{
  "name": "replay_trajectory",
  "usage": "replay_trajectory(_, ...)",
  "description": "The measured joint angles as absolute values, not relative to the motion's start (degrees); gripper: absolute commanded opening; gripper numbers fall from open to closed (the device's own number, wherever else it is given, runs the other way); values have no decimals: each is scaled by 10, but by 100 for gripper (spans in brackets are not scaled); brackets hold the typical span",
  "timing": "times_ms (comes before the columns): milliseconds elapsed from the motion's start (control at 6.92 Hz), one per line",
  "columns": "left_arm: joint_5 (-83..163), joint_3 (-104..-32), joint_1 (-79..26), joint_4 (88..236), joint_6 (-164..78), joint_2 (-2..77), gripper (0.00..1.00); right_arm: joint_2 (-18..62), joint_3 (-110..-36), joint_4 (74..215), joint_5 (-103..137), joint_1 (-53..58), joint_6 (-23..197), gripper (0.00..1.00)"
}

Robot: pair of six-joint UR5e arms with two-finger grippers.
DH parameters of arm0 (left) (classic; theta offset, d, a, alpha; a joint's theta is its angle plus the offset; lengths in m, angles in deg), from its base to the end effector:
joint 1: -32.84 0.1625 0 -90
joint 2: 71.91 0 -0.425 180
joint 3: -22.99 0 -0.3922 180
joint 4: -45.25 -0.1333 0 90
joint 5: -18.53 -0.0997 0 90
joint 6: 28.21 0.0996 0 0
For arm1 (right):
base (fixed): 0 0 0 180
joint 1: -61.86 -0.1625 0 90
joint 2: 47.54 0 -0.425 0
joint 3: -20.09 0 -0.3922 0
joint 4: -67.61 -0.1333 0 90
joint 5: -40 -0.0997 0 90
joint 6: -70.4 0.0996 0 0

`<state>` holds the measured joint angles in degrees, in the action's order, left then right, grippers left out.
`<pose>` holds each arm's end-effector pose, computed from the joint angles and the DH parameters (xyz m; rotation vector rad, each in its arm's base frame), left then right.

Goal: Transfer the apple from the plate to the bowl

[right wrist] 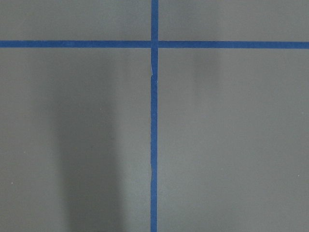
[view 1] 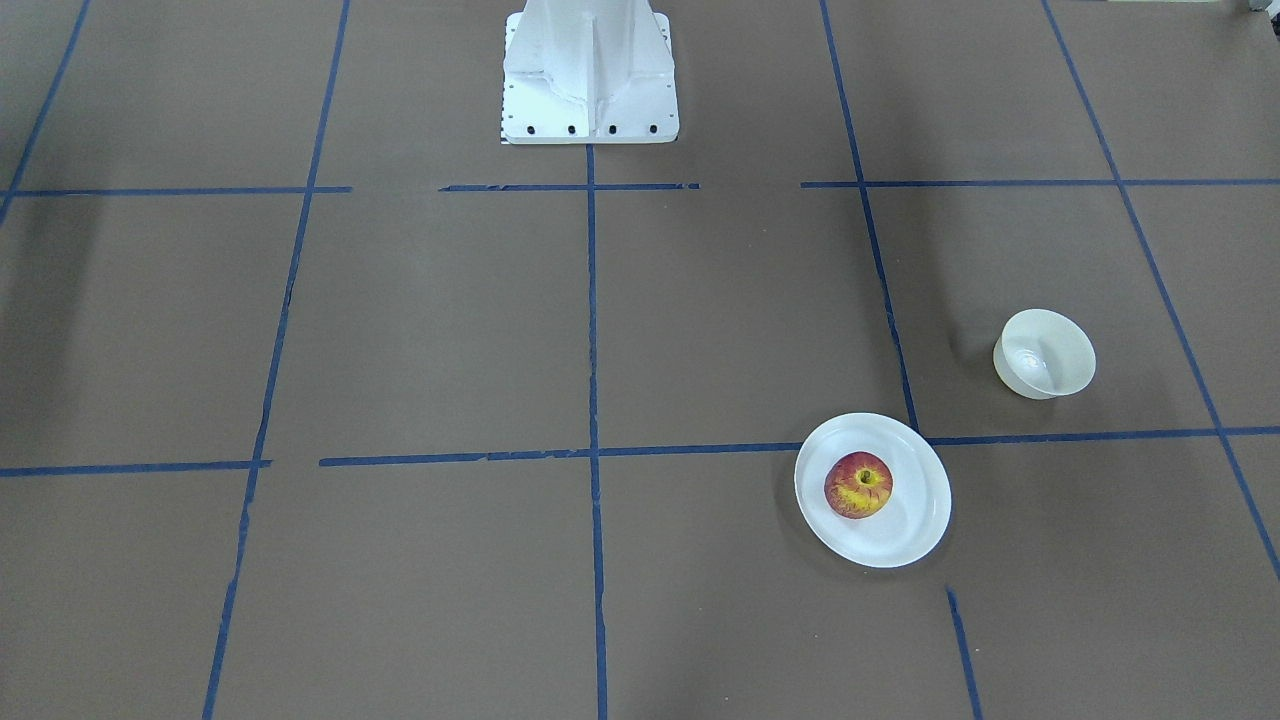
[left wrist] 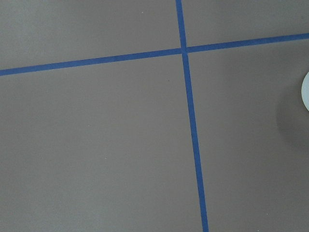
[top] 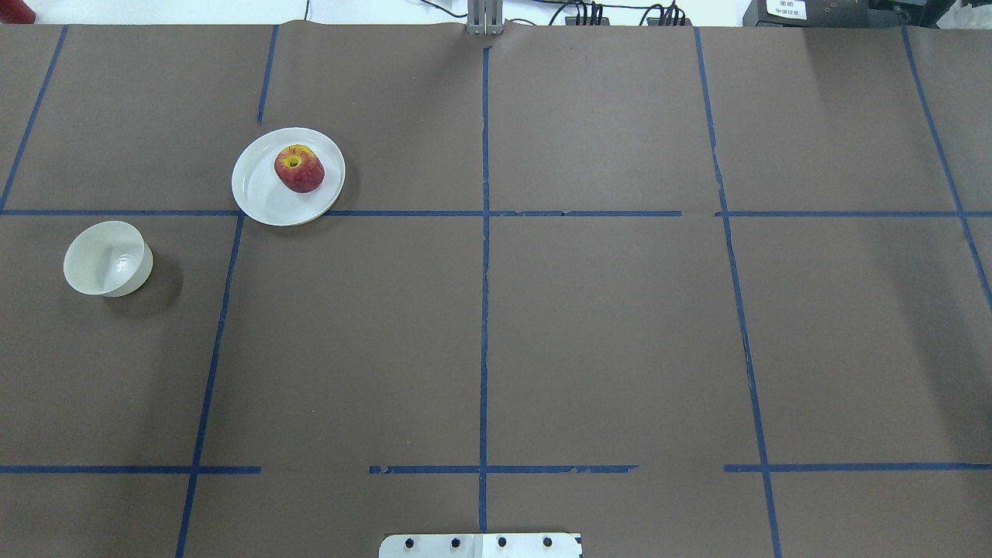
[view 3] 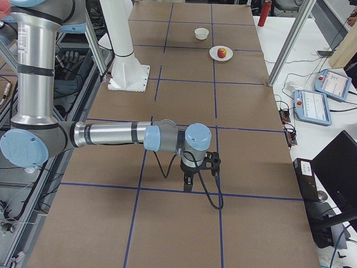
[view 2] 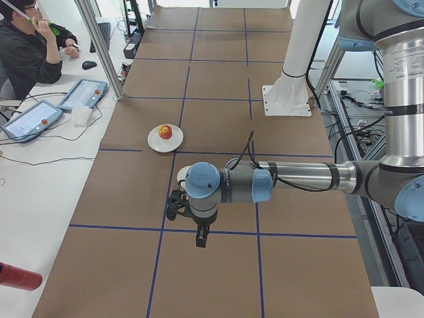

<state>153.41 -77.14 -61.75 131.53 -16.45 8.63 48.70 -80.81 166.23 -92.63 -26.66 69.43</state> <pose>-0.0963 -0.4117 0.6529 0.0614 0.7827 0.0978 0.0545 -0.4407 0.6331 -0.0692 -0.7434 -0.0150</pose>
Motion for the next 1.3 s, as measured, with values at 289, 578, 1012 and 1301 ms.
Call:
replay_trajectory(289, 1539, -766, -617, 1317, -163, 88, 100, 487, -808, 1662, -926, -266, 694, 100)
replay_trajectory(578, 1542, -780, -615, 1320, -166, 103, 100, 487, -808, 1662, -926, -267, 694, 100)
replay_trajectory(1012, 1538, -845, -513, 1323, -308, 153, 100, 487, -808, 1662, -926, -266, 694, 100)
replay_trajectory(1301, 1534, -875, -399, 1316, -496, 225, 100, 487, -808, 1662, -926, -266, 694, 100)
